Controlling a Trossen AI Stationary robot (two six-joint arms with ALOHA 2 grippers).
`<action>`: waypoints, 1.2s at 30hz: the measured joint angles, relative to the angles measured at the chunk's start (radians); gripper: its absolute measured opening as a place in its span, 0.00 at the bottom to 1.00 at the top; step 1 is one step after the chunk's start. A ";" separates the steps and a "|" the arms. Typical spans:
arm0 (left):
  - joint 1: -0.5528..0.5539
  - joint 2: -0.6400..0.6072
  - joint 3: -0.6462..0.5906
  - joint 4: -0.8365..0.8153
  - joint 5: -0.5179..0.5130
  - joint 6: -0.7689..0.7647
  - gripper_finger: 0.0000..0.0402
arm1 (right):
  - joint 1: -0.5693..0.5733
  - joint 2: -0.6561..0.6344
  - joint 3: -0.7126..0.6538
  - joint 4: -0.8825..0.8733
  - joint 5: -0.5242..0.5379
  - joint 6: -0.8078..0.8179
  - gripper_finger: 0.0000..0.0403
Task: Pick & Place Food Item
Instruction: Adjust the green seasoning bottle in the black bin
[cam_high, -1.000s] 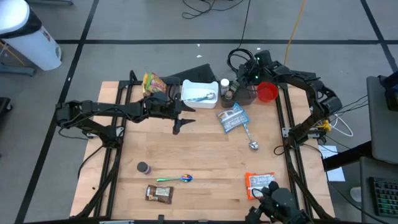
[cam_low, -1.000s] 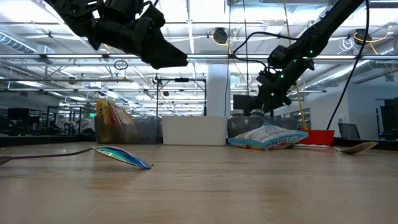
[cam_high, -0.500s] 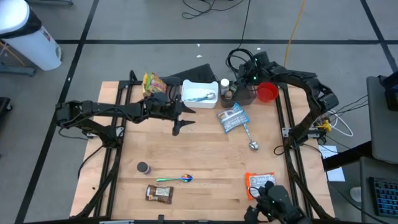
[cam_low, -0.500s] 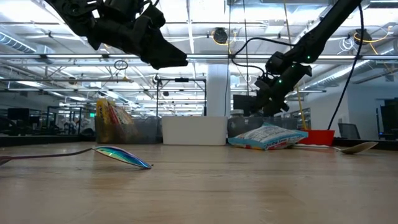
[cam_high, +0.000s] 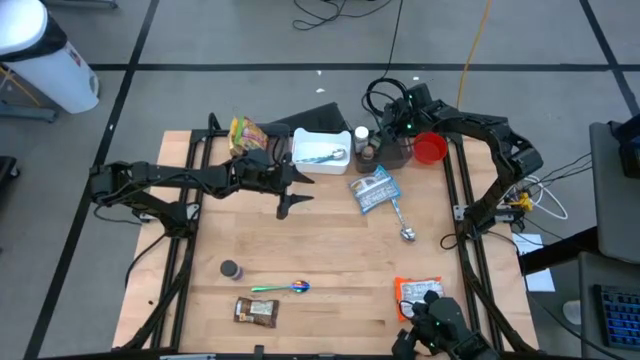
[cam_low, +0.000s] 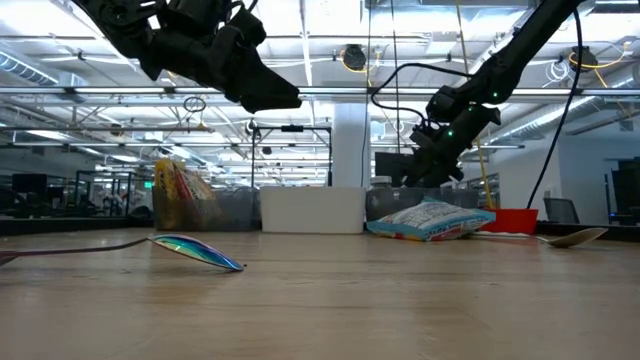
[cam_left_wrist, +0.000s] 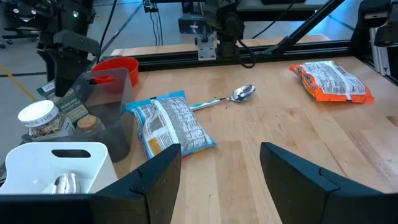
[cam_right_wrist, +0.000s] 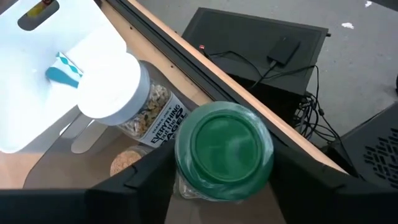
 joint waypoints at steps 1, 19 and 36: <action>0.000 0.000 0.000 0.000 0.000 0.000 0.56 | 0.000 0.000 0.000 0.000 0.000 -0.003 0.54; 0.000 0.000 0.000 -0.006 0.000 0.001 0.56 | 0.075 -0.003 0.001 -0.007 0.063 -0.060 0.48; 0.000 0.000 0.000 -0.014 0.000 0.001 0.56 | 0.180 -0.004 0.002 -0.012 0.294 -0.148 0.50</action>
